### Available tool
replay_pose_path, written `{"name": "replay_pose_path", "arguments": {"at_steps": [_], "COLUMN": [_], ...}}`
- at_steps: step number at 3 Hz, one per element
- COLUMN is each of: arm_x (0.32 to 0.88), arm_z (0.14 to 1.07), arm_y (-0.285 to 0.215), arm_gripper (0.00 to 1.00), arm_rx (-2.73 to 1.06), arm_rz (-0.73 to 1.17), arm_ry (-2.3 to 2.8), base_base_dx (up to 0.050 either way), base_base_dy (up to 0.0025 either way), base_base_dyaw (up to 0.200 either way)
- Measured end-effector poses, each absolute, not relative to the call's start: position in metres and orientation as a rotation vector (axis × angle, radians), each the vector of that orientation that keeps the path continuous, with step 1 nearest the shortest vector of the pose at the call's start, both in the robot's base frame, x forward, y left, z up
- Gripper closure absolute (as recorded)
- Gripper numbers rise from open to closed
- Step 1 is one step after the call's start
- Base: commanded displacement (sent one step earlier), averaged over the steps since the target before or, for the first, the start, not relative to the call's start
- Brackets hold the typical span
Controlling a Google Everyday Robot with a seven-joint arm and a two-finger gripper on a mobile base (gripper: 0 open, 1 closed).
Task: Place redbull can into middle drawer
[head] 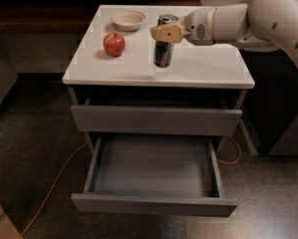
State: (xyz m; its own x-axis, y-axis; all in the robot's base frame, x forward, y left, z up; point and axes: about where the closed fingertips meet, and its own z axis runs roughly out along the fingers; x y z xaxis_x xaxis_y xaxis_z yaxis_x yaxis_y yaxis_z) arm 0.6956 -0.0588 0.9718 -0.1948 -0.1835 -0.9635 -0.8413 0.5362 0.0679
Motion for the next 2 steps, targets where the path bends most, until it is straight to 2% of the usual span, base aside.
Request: {"name": "replay_pose_path", "arguments": {"at_steps": [2], "arm_x": [0.584], "arm_z": [0.909], "arm_y": [-0.038], "arm_gripper": [1.0], "arm_rx": [-0.96], "arm_rz": [0.81], "arm_ry": [1.728], "base_base_dx": [0.0], "base_base_dy": [0.0], "base_base_dyaw": [0.0]}}
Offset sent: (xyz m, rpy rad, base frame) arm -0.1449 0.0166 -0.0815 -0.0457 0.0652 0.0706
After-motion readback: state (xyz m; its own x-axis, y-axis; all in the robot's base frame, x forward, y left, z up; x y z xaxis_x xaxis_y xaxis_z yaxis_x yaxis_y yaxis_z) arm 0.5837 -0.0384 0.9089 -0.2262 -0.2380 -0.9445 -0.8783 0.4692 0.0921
